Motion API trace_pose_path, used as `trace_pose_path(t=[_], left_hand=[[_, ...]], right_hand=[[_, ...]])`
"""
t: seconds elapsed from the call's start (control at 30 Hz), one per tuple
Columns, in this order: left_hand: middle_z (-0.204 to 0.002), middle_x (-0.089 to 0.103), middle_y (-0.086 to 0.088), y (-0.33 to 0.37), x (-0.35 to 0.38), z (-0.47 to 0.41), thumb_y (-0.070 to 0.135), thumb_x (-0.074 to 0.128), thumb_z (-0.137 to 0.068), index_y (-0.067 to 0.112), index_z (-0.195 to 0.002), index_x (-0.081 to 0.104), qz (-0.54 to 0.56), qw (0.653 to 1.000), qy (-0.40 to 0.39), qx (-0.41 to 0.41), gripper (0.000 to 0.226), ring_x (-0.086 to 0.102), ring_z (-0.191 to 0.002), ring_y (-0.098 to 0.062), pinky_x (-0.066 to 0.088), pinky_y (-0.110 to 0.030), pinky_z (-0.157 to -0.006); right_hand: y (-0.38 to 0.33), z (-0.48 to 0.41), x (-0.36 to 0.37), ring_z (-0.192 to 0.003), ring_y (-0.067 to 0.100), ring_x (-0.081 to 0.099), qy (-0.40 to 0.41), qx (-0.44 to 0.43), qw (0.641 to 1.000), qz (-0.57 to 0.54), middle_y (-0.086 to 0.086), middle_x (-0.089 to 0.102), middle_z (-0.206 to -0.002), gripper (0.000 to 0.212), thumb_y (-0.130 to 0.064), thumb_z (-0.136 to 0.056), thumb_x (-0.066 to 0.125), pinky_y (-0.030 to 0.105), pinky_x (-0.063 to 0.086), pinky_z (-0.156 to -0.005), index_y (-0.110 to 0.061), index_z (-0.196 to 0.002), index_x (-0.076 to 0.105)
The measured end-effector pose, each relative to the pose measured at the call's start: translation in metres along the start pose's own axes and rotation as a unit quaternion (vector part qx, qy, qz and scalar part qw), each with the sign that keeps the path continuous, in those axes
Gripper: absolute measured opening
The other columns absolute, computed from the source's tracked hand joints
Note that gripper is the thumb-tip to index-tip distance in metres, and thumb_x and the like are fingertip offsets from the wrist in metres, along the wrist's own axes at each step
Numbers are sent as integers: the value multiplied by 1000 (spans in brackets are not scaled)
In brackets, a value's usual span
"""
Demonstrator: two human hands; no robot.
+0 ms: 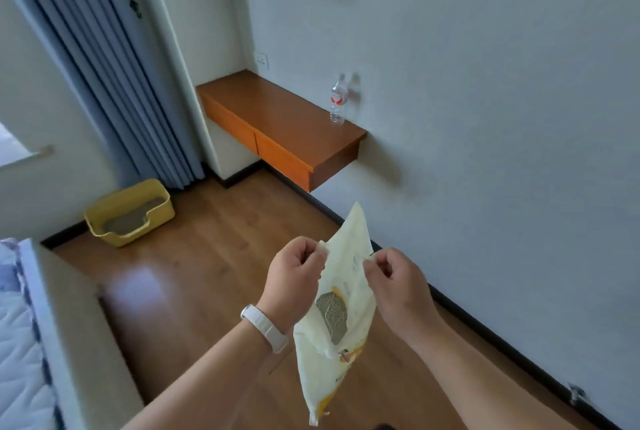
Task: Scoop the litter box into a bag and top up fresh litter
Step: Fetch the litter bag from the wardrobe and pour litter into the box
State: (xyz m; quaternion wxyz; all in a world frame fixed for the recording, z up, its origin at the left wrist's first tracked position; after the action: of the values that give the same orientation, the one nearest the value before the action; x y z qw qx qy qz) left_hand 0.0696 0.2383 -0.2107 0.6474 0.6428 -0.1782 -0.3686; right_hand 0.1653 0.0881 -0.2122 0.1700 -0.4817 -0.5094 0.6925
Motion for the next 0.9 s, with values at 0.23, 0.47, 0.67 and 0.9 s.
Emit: trace_pose_path(t=[0.23, 0.47, 0.67, 0.9], left_hand=[[-61, 44, -1, -23, -57, -91, 18, 57, -93, -2, -81, 55, -6, 995, 90, -46, 23, 34, -52, -12, 32, -23, -44], [-60, 43, 0, -35, -101, -191, 20, 58, -92, -2, -81, 54, -25, 972, 191, -135, 25, 31, -48, -11, 31, -20, -42], [-58, 43, 1, -40, -145, -252, 18, 58, -90, 1, -77, 55, -25, 950, 263, -165, 21, 34, -53, -14, 32, -25, -45], [-60, 54, 1, -59, -210, -288, 14, 60, -89, 5, -77, 62, 34, 921, 342, -183, 16, 47, -53, -7, 39, -17, -50]], right_hand=[[-22, -107, 80, -55, 3, 47, -75, -42, 996, -25, -10, 55, -60, 21, -26, -95, 55, 17, 40, -51, -17, -76, 57], [-44, -234, 157, -58, 9, 50, -197, -61, 977, -55, 4, 60, -67, 20, -24, -97, 55, 24, 43, -50, -13, -80, 58], [-82, -318, 217, -54, 4, 47, -282, -103, 953, -36, -4, 53, -62, 22, -27, -97, 54, 20, 39, -49, -16, -79, 57], [-123, -376, 281, -56, 6, 50, -322, -125, 938, -39, 6, 61, -68, 19, -23, -97, 55, 23, 43, -51, -14, -81, 59]])
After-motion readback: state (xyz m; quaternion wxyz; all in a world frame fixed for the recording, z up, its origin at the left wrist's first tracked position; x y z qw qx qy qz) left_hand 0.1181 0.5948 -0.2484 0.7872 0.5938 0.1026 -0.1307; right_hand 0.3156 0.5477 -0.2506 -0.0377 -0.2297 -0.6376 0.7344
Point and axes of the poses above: each hand's wrist, its own z-axis away from the middle knuckle, its own x-axis out of the palm, y = z × x, the point moved 5 cm from there along -z, towards the middle knuckle
